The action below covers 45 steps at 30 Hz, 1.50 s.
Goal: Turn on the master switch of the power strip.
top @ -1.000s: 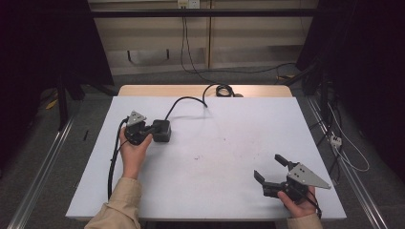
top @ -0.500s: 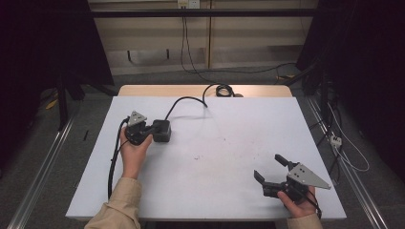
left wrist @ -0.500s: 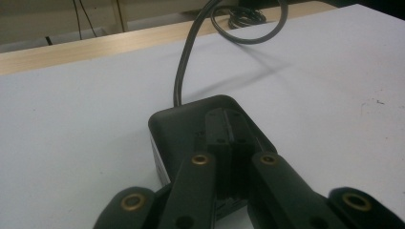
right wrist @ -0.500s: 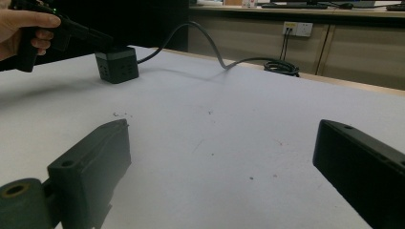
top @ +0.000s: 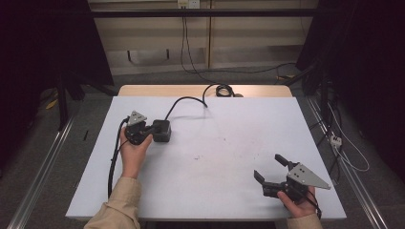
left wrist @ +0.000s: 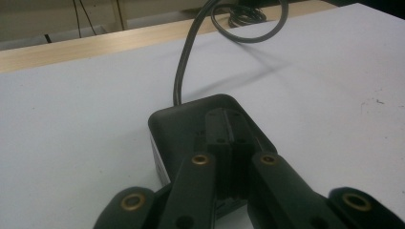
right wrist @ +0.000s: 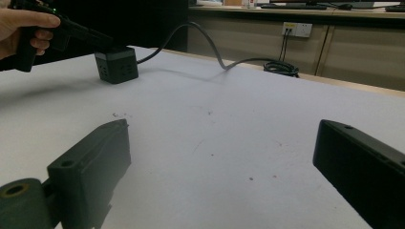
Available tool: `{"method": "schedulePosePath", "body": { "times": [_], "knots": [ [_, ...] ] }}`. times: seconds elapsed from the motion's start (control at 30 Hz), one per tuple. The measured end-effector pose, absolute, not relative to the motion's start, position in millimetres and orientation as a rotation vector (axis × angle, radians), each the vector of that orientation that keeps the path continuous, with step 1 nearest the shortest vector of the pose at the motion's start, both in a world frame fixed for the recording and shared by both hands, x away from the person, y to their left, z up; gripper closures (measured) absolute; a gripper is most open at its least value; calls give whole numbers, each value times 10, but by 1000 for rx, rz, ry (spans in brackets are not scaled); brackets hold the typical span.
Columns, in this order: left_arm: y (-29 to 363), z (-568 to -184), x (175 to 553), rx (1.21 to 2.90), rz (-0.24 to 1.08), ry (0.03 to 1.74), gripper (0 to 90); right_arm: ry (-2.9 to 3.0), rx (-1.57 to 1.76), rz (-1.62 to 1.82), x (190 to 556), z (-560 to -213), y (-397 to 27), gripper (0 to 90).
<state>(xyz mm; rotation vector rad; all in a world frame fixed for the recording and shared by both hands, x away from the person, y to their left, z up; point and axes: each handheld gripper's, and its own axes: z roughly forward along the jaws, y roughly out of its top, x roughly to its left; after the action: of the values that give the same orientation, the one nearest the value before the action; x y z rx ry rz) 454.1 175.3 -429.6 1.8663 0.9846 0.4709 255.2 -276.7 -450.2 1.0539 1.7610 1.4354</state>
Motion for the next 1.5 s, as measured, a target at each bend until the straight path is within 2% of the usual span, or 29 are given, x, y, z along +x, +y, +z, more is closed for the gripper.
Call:
{"method": "schedulePosePath", "body": {
  "times": [0.8, 1.5],
  "knots": [
    [1740, -4302, 4522, 1873, 491, 985, 900, 1760, 1054, 1435, 2553, -4503, -2769, 47],
    [1784, -4307, 4554, 1820, 434, 1025, 900, 1758, 1058, 1442, 2557, -4503, -2768, 48]
  ]
}}
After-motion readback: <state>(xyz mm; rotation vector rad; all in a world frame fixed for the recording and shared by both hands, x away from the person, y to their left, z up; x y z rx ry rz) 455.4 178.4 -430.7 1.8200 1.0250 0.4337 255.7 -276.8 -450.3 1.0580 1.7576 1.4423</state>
